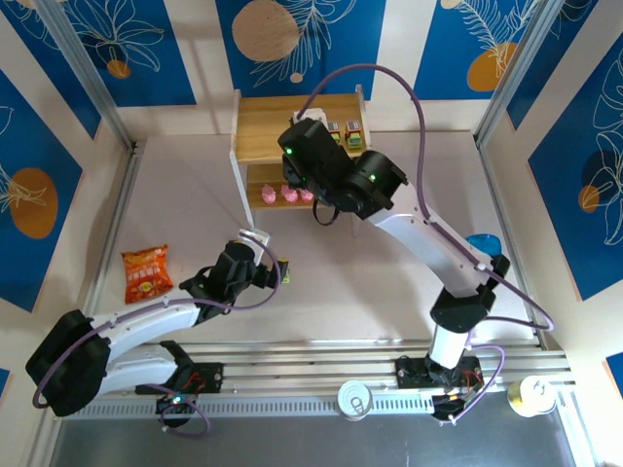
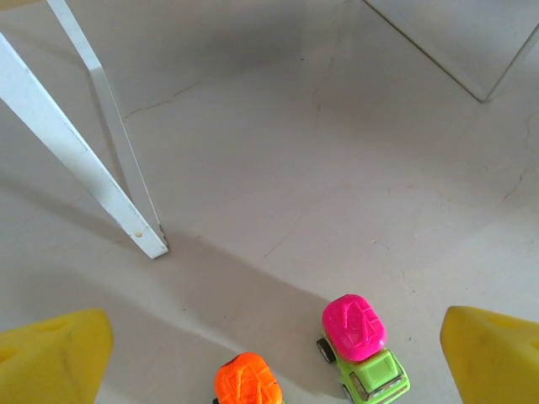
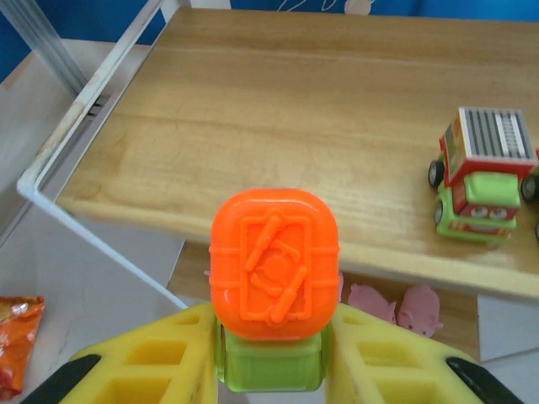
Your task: Place and organize the plastic toys onto the shelf
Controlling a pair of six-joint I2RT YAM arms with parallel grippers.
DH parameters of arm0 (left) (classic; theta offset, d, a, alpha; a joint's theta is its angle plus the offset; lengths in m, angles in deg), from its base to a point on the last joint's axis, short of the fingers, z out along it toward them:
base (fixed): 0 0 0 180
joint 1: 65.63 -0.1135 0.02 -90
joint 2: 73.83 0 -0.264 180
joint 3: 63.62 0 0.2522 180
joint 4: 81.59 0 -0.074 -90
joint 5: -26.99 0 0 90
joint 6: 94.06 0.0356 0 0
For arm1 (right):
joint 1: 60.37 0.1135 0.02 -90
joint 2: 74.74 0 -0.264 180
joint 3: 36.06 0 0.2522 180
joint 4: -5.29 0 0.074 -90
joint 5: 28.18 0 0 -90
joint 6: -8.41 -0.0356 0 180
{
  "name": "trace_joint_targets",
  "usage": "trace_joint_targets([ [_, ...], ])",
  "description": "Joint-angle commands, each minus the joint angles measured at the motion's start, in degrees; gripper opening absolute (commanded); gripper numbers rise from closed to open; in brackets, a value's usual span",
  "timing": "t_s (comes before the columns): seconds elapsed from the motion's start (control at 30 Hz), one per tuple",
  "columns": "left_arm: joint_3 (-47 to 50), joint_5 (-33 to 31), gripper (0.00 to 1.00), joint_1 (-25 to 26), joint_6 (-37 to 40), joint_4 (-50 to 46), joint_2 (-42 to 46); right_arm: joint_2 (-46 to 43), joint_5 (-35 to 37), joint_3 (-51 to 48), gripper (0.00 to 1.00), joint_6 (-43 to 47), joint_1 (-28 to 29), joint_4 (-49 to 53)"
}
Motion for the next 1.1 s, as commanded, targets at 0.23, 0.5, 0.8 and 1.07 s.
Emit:
trace_joint_targets([
  [0.23,-1.6,-1.6,1.0,0.2,0.5,0.3,-0.3,12.0,-3.7,16.4,0.31,3.2,-5.7,7.2],
  [0.5,-1.7,-1.5,1.0,0.2,0.4,0.3,-0.3,14.7,-2.7,17.9,0.31,3.6,-7.2,8.4],
  [0.8,-1.6,-1.2,1.0,0.2,0.2,0.4,-0.4,14.5,-1.8,17.1,0.31,3.4,-8.3,9.1],
  [1.07,-1.6,-0.9,1.0,0.2,0.2,0.3,-0.5,13.8,-1.5,16.1,0.31,3.0,-9.1,9.4],
])
